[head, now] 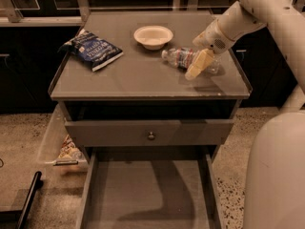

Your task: Place water bottle into middle drawer

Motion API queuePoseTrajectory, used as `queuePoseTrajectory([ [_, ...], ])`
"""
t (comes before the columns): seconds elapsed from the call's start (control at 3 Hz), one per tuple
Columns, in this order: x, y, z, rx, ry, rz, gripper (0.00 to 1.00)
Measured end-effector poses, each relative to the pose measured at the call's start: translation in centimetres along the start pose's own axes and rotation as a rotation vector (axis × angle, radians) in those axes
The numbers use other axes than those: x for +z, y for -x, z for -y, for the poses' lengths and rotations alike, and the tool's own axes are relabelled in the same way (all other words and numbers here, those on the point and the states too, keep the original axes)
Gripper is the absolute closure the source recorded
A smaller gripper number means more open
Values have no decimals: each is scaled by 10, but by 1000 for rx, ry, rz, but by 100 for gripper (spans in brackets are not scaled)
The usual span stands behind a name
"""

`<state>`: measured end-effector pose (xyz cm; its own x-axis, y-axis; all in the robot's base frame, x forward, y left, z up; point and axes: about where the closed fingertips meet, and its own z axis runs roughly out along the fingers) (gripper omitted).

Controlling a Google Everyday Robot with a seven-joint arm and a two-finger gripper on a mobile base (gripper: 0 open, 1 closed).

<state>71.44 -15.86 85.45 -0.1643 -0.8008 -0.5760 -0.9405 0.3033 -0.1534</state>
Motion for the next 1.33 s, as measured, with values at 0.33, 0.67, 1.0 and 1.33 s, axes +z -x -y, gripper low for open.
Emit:
queuePoseTrajectory([
  [0.33, 0, 0, 0, 0, 0, 0, 29],
  [0.67, 0, 0, 0, 0, 0, 0, 52],
  [1.0, 0, 0, 0, 0, 0, 0, 75],
  [1.33, 0, 0, 0, 0, 0, 0, 98],
])
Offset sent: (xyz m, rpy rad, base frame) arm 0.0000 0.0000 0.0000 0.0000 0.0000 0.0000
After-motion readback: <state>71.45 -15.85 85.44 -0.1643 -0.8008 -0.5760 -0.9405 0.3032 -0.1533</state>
